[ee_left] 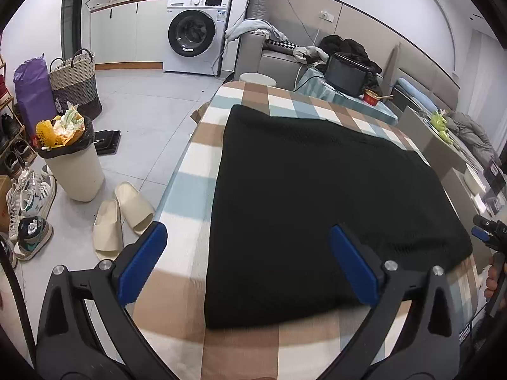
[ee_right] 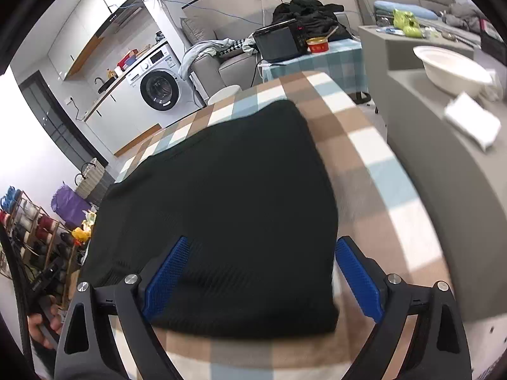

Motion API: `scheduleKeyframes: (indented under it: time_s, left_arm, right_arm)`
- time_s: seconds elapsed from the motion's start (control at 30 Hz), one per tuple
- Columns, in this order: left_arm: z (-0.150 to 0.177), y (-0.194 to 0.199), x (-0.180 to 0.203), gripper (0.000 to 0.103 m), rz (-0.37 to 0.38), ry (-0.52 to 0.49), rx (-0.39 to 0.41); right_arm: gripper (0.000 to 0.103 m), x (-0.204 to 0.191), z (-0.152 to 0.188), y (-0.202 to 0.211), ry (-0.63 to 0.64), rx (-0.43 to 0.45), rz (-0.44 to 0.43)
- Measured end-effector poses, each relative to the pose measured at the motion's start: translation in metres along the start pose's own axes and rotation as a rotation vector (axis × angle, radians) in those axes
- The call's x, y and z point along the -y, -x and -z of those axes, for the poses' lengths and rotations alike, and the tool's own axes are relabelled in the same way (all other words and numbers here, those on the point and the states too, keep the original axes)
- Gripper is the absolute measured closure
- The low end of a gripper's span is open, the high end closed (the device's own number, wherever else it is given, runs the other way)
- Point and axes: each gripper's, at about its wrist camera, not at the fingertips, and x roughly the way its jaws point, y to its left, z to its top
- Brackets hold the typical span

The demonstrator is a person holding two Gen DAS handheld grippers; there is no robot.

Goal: Fold small clothes
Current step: 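Open both grippers and withdraw from the folded sweater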

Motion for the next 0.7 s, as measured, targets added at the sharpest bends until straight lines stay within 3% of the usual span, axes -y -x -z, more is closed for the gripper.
scheduleKeyframes:
  time_s: [0.27, 0.37, 0.5, 0.7]
  left_arm:
    - [0.031, 0.019, 0.016, 0.001, 0.006, -0.06, -0.042]
    - [0.037, 0.015, 0.021, 0.001, 0.023, -0.069, -0.067]
    - [0.042, 0.001, 0.028, 0.001, 0.018, -0.103, -0.107]
    - [0.042, -0.007, 0.029, 0.001, 0.016, -0.124, -0.12]
  right_arm:
    - [0.008, -0.003, 0.024, 0.009, -0.05, -0.008, -0.034]
    - [0.008, 0.004, 0.024, 0.007, -0.093, -0.033, -0.089]
    - [0.008, 0.01, 0.026, 0.001, -0.127, -0.065, -0.094]
    - [0.008, 0.017, 0.032, -0.008, -0.146, -0.093, -0.012]
